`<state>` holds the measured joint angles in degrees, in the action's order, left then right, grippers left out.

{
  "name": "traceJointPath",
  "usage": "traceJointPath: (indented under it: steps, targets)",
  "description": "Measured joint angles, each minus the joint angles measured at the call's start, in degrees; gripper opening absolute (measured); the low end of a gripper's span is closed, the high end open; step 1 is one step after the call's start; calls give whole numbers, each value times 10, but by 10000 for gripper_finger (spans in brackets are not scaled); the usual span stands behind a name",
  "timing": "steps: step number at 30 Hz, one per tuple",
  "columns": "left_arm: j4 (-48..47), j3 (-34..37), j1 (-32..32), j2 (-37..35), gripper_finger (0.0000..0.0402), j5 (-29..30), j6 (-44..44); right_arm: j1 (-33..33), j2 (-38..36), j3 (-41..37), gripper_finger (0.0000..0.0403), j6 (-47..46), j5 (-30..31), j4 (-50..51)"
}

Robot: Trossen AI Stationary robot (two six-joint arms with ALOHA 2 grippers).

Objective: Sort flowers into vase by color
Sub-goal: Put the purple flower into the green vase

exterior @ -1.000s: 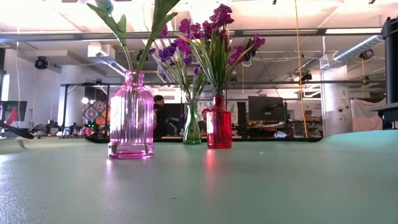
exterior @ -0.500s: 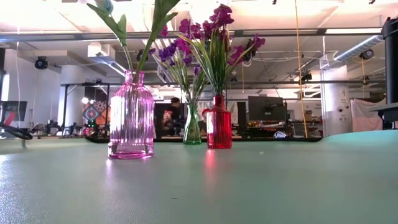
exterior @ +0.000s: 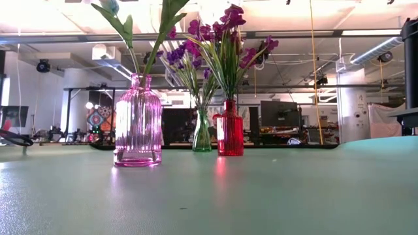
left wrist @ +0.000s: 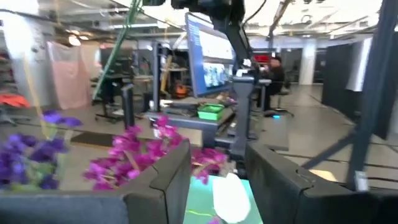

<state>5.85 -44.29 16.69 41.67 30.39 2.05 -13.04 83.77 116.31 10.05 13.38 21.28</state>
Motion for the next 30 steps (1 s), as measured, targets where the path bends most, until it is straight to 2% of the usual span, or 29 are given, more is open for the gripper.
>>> traceJointPath:
  steps: [2, 4, 7, 13, 19, 24, 30]
  targets:
    - [-3, 0, -16, -5, 131, 0, 9, -37, 0, 0, 22, -24, -46, 8]
    - [-3, 0, -42, 1, 123, -4, 10, -76, 7, 0, 22, -63, -123, 22]
    - [-14, 0, -96, 8, 111, -59, 7, -127, 29, -1, 22, -98, -198, 25]
    - [-14, 0, -234, -5, 86, -170, -2, -178, 76, -1, 22, -100, -215, 17]
    - [-21, 0, -358, -18, 77, -267, -2, -187, 112, -2, 22, -75, -254, 3]
    - [-22, 0, -420, -21, 77, -283, -13, -188, 130, -2, 22, -53, -256, -30]
    - [-22, 0, -448, -22, 77, -285, -11, -195, 148, -17, 22, -34, -255, -36]
